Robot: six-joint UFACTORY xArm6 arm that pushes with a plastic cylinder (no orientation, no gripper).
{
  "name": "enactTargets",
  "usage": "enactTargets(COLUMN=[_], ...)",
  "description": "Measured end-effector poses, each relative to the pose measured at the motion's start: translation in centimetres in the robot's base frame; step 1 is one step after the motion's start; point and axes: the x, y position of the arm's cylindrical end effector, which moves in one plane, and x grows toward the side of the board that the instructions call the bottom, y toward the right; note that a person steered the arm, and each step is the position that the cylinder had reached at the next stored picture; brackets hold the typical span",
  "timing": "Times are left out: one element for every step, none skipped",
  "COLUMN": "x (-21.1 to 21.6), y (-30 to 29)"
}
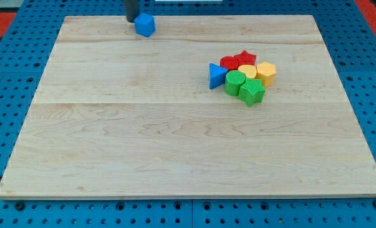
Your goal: Move the blue cube diagonal top left to the blue triangle
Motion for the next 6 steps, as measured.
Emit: enactTargets(x=[3.1, 5.3, 5.5, 5.5, 5.7, 6.3], y=[3.4, 8.6, 12.6, 8.4, 6.3, 6.6])
